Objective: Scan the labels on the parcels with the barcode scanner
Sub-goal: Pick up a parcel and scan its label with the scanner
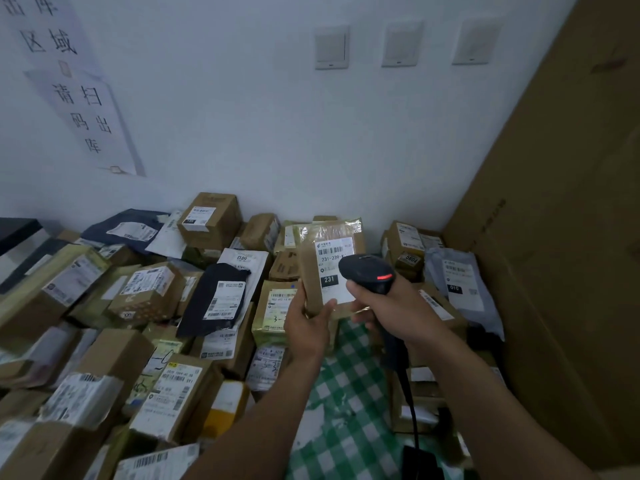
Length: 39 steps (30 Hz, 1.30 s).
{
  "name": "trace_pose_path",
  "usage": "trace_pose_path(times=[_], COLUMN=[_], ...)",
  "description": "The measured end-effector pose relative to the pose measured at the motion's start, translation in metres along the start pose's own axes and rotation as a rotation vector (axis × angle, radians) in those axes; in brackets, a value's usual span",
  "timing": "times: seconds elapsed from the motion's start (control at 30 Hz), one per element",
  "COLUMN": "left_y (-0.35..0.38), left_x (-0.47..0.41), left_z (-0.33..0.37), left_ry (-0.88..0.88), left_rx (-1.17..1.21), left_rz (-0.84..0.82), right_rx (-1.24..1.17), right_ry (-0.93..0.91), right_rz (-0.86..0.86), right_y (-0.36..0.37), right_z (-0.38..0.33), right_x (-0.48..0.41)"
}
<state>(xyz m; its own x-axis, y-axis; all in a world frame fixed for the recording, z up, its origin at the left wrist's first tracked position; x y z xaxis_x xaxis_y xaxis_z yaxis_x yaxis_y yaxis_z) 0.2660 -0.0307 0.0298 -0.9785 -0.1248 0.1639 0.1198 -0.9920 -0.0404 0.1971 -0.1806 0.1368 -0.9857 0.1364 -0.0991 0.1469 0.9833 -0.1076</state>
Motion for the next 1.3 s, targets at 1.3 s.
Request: trace_pose_path(times=[1.3], left_y=[-0.087], left_x=[0.128], left_z=[-0.127], left_ry=[-0.351], left_rx=[-0.297], left_rz=[-0.107], right_rx=[0.024], right_ry=[0.278], right_rz=[-0.187], right_y=[0.015], right_z=[0.128], right_x=[0.076])
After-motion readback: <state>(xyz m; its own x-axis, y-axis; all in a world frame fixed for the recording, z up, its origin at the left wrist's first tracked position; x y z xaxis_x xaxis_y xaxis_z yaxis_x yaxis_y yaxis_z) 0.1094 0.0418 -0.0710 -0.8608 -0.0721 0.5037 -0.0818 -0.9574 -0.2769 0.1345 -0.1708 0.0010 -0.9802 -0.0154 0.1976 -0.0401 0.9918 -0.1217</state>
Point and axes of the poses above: each hand's wrist, its own x-axis away from the middle knuckle, its own y-axis out of the palm, z = x × y, the point moved 6 cm from there along -x, towards the middle knuckle, and after that the axes turned 14 degrees about -y, right-handed, at the moved point
